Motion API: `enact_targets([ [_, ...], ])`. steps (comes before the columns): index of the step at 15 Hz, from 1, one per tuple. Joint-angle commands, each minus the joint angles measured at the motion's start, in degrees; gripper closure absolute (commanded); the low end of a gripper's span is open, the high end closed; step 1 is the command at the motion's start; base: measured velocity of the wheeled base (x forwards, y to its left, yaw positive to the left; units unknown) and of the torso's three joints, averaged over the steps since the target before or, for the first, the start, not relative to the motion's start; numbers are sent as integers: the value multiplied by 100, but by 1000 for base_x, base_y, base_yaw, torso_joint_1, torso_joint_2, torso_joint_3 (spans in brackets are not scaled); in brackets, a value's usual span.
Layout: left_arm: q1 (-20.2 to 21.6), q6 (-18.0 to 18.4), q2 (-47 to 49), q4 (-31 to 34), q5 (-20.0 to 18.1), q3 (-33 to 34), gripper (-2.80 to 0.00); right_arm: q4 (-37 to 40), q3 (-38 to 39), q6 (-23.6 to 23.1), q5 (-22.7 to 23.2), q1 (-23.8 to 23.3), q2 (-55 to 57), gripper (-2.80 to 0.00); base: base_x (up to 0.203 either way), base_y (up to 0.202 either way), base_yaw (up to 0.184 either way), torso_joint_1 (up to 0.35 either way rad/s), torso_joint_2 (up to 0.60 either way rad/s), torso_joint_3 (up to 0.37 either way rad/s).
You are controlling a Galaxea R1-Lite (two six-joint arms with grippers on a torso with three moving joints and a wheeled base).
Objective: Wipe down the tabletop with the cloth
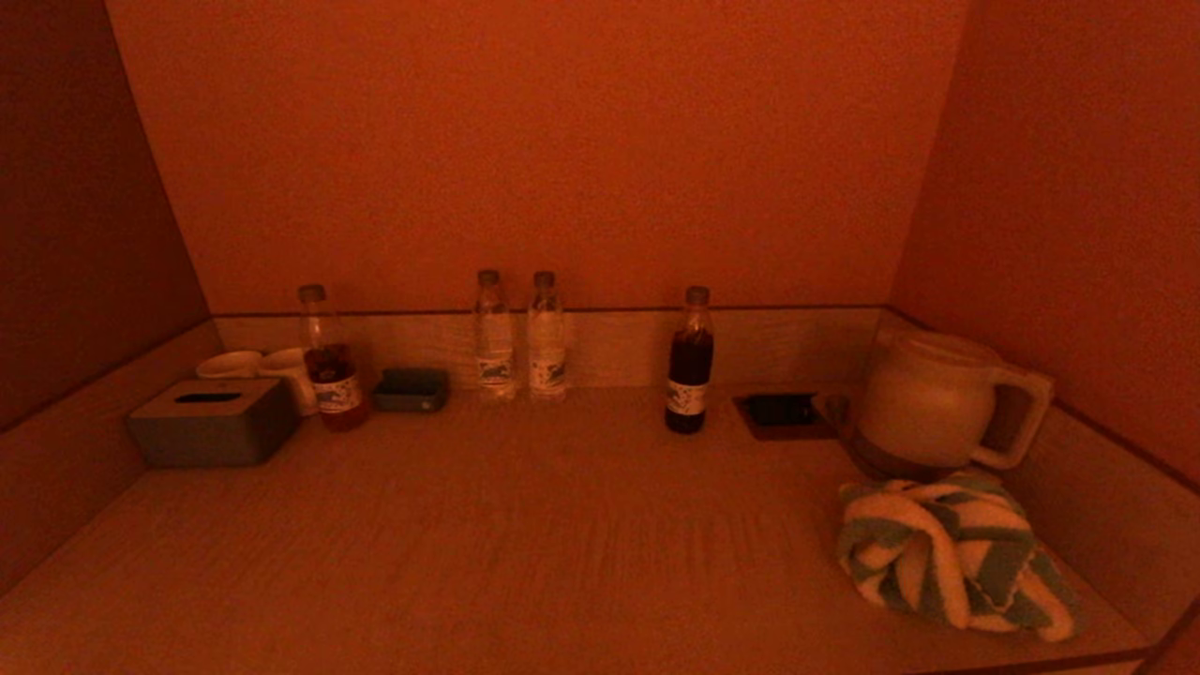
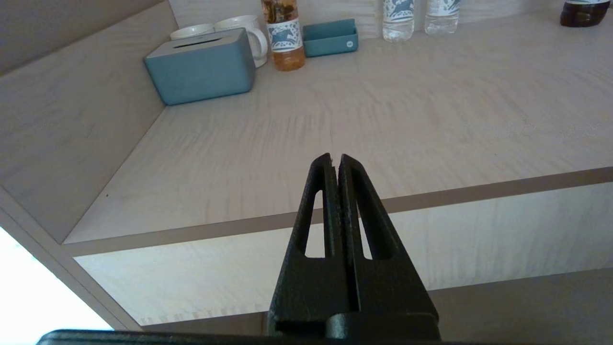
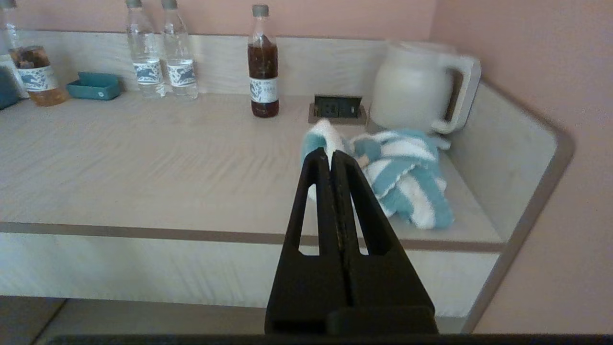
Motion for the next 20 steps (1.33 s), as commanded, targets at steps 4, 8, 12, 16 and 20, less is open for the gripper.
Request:
enact_targets([
  [4,-7,5,0,-1,5,0,0,-1885,843,56,-464,-1,-183,0,0,0,0,0,0,0],
  [8,-5,5,0,-1,5,0,0,-2788,1598,-62,-512,-1,-183,0,0,0,0,0,0,0],
  [12,2,5,0,-1,5,0,0,-2795,1832,-211,-495,-1,-183,0,0,0,0,0,0,0],
  [16,2,5,0,-1,-3,0,0,-2813,2031,-280,-497,-1,-183,0,0,0,0,0,0,0],
  [20,2,5,0,-1,-4,0,0,-3190,2590,-506,-489,-1,-183,0,0,0,0,0,0,0],
])
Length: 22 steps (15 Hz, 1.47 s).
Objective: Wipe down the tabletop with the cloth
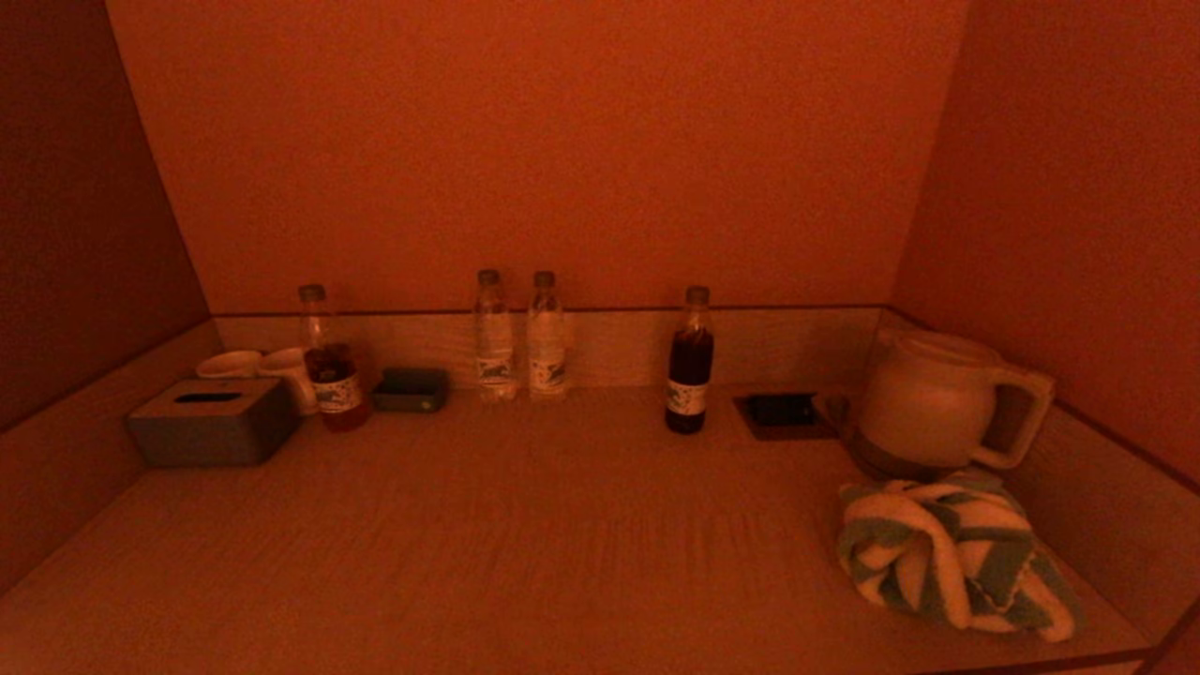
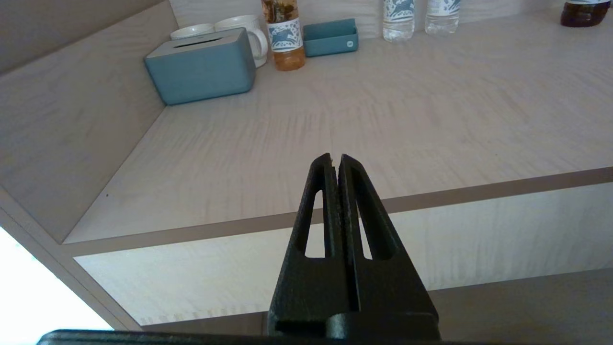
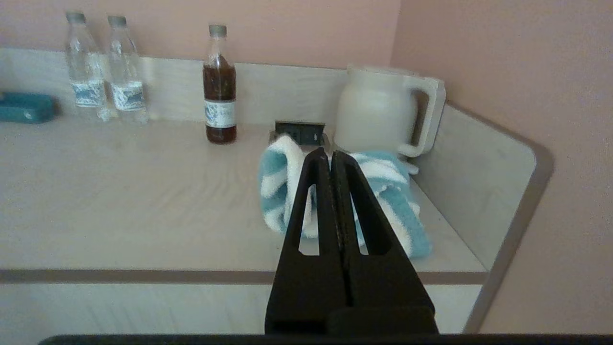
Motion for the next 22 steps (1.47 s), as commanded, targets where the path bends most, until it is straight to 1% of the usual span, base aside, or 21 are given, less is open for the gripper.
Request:
enact_targets([
  [1,2,5,0,-1,-5,0,0,-243,237,-112,3,-1,-2,0,0,0,0,0,0,0],
  [4,2,5,0,-1,-5,0,0,-85,241,-91,81,-1,-2,0,0,0,0,0,0,0],
  [5,2,5,0,-1,-5,0,0,100,246,-85,135,-1,-2,0,0,0,0,0,0,0],
  [8,2,5,0,-1,-5,0,0,100,246,-85,135,-1,-2,0,0,0,0,0,0,0],
  [9,2,5,0,-1,-5,0,0,306,246,-38,122,-1,-2,0,0,0,0,0,0,0],
  [10,-7,5,0,-1,-5,0,0,822,246,42,104,-1,-2,0,0,0,0,0,0,0],
  [11,2,5,0,-1,-5,0,0,948,246,162,81,4,-2,0,0,0,0,0,0,0],
  [14,2,5,0,-1,-5,0,0,944,246,284,56,7,-2,0,0,0,0,0,0,0],
  [22,2,5,0,-1,4,0,0,944,246,275,56,7,-2,0,0,0,0,0,0,0],
])
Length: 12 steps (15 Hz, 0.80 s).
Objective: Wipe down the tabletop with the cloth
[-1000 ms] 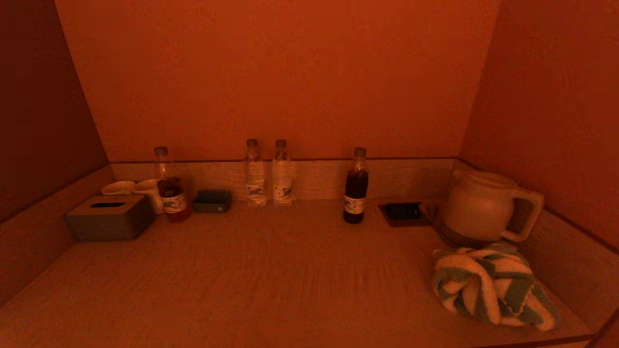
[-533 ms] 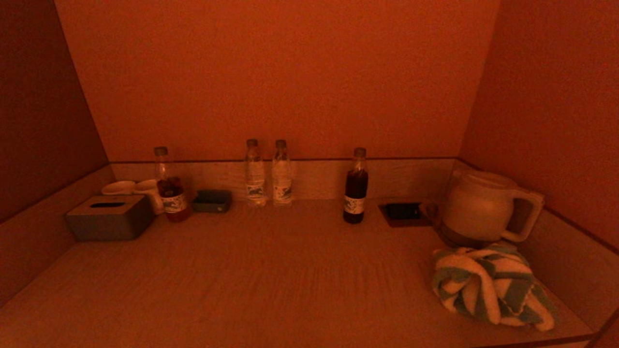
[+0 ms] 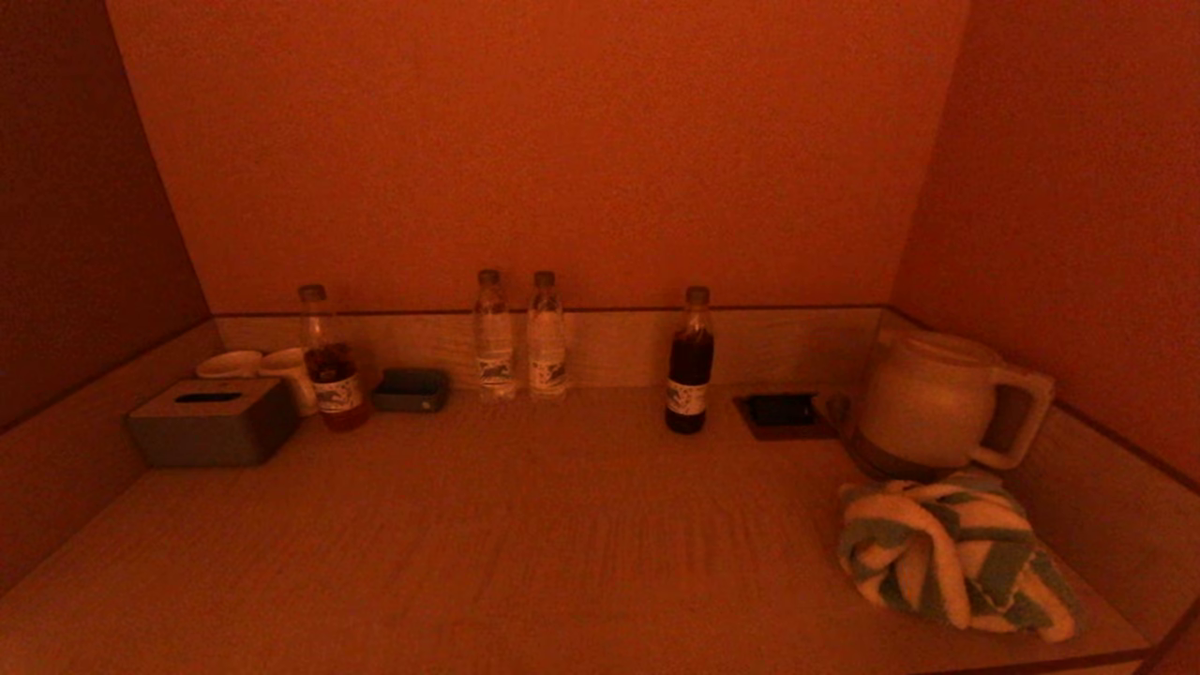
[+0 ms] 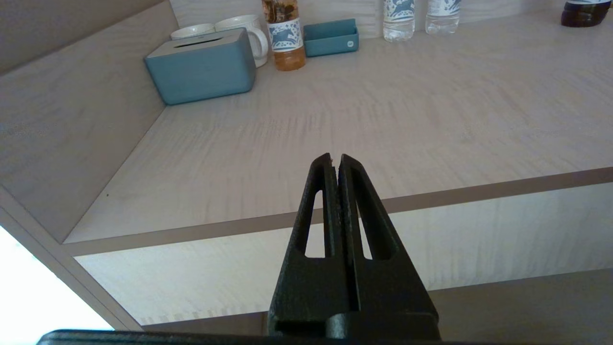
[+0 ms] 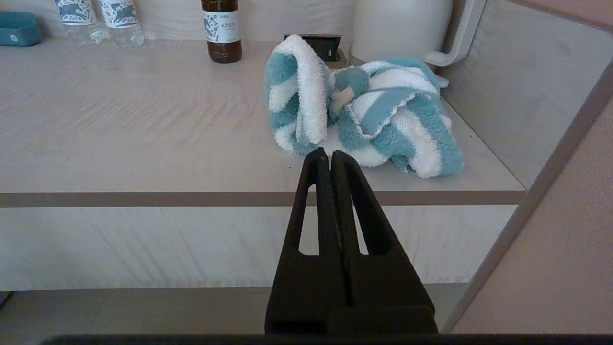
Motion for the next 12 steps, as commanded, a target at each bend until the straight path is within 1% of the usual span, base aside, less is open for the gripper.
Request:
enact_targets([
  [1,5,4,0,0,-10,0,0,0,0,-7,13,0,-2,0,0,0,0,0,0,0],
  [12,5,4,0,0,-10,0,0,-9,0,-16,13,0,-2,0,0,0,0,0,0,0],
])
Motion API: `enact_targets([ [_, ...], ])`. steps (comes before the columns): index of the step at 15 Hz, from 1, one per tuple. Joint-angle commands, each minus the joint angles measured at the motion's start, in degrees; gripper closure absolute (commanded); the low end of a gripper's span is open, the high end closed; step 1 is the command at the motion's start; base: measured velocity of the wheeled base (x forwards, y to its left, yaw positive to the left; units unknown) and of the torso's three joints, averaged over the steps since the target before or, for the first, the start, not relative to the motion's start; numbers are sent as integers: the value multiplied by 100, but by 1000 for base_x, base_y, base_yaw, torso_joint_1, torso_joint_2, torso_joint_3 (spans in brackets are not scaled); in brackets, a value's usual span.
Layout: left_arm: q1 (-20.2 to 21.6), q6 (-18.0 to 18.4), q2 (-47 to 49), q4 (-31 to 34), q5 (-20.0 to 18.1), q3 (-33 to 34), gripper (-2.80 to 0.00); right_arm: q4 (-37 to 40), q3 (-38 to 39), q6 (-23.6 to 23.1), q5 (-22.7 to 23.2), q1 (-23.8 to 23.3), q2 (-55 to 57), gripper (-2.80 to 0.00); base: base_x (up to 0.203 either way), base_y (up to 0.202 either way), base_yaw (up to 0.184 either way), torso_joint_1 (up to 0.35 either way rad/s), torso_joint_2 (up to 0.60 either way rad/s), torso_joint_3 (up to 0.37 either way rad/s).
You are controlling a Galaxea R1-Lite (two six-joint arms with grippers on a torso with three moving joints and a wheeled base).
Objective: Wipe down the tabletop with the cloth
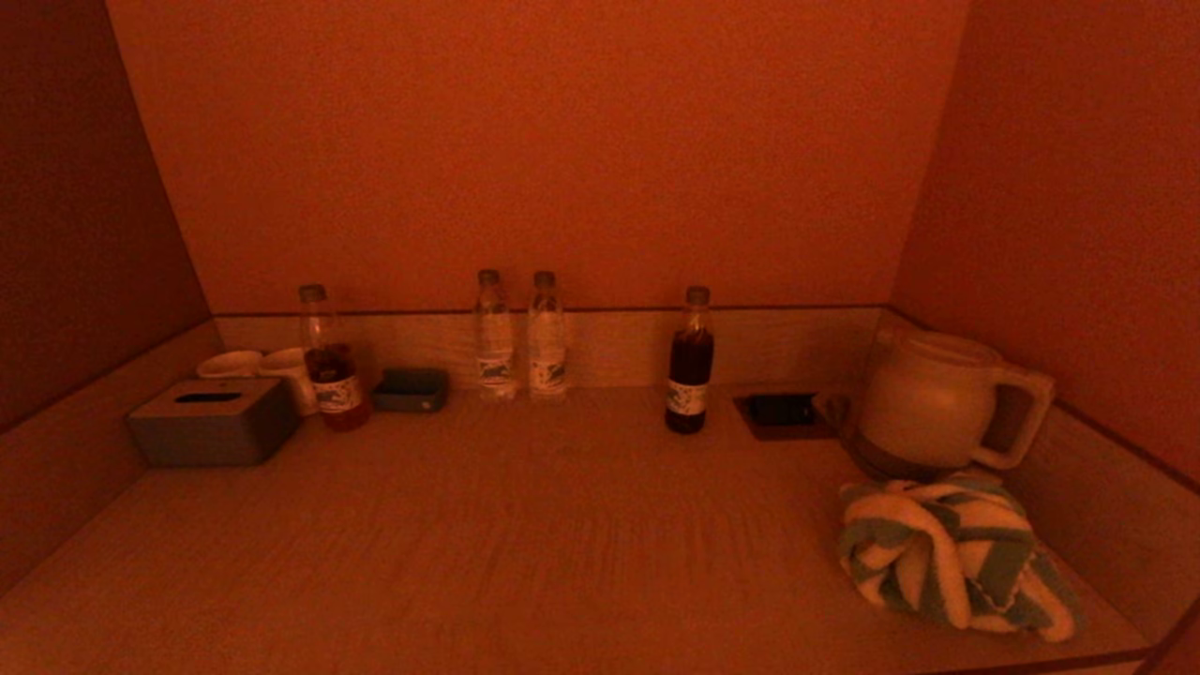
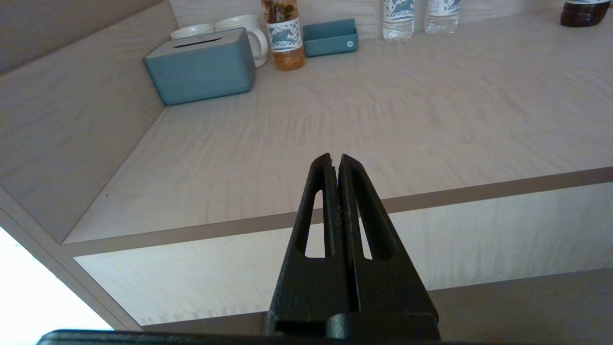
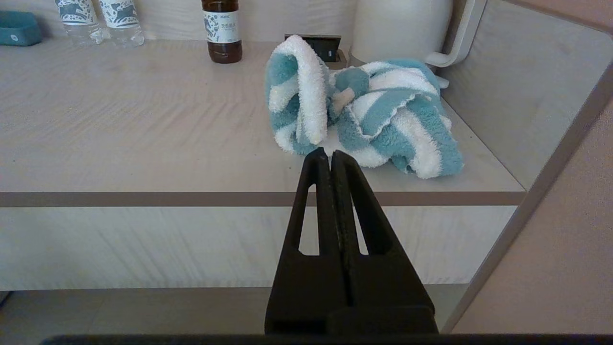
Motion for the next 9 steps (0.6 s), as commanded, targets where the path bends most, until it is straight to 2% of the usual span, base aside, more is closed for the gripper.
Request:
enact_targets([
  [1,-4,5,0,-1,-1,0,0,-3,0,-3,2,0,-2,0,0,0,0,0,0,0],
  [9,3,5,0,-1,5,0,0,-3,0,-3,2,0,-2,0,0,0,0,0,0,0],
])
